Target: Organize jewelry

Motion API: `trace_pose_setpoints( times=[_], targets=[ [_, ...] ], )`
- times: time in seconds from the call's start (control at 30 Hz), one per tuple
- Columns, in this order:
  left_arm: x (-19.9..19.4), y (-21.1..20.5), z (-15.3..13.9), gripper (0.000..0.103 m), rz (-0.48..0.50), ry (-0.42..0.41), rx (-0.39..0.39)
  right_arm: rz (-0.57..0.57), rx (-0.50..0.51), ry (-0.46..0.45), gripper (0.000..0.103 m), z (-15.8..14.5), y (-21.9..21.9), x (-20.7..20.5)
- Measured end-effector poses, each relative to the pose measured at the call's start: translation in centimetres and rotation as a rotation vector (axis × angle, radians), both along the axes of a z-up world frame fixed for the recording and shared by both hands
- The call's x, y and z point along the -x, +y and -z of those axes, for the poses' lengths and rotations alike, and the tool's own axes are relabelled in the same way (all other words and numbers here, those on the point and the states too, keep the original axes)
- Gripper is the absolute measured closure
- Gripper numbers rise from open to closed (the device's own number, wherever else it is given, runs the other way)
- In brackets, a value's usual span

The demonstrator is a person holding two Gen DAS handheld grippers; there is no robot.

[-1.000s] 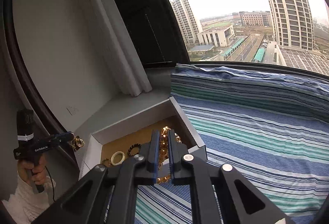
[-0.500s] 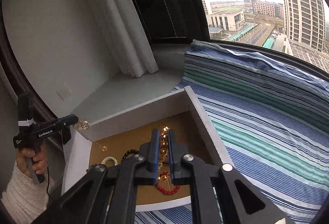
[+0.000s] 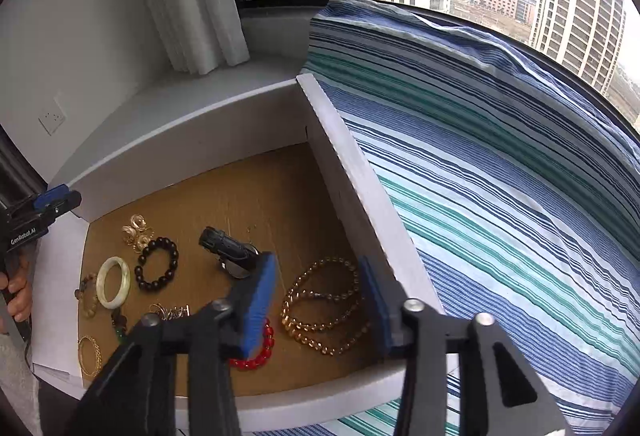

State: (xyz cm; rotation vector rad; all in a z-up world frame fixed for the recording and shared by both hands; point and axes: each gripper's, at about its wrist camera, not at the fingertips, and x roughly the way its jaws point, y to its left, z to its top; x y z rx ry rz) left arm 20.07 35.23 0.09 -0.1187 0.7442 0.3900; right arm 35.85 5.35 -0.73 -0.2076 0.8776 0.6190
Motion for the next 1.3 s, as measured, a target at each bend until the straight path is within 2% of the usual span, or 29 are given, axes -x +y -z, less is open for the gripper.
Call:
trace_pose_setpoints(
  times=[0.1,0.13,0.27,0.4,0.57,0.73,0.9,1.03,1.3],
  targets=[
    [3.3,-2.6,-2.0,0.001,-0.037,-0.082,-0.033,0.0,0.0,-0.052,0.045,-2.3,-0.4,1.9],
    [4.5,-3.5,-2.5,0.001,-0.069,-0.098,-0.041,-0.002,0.004,-0.072,0.037,-3.0,-0.5,2.9],
    [7.9,-7.3,-3.5,0.001,-0.165,-0.139,-0.009,-0.077,0.003,-0.132,0.025,-4.9,0.3,7.4],
    [9.9,-9.4,-3.7,0.001,-0.242,-0.116,0.0,-0.143,0.014,-0.17,0.025,-5.3,1.5,11.2],
    [10.6,-10.6,-4.4,0.001,-0.277,-0.1,-0.051,-0.179,0.021,-0.16,0.025,-5.3,2.5,13.5],
    [11.0,-10.4,-4.6,0.001,-0.289,-0.06,-0.009,-0.191,0.025,-0.173,0.025,-5.4,3.1,14.8],
    [11.2,-10.8,-4.7,0.0,-0.309,0.025,-0.024,-0.177,0.047,-0.158,0.025,-5.3,3.7,15.8],
    [11.7,-10.4,-4.7,0.0,-0.307,0.023,0.021,-0.151,0.067,-0.172,0.025,-5.8,3.9,16.6],
    [11.5,-10.0,-4.4,0.001,-0.347,0.035,0.037,-0.127,0.082,-0.237,0.025,-7.2,4.2,17.9]
  ],
)
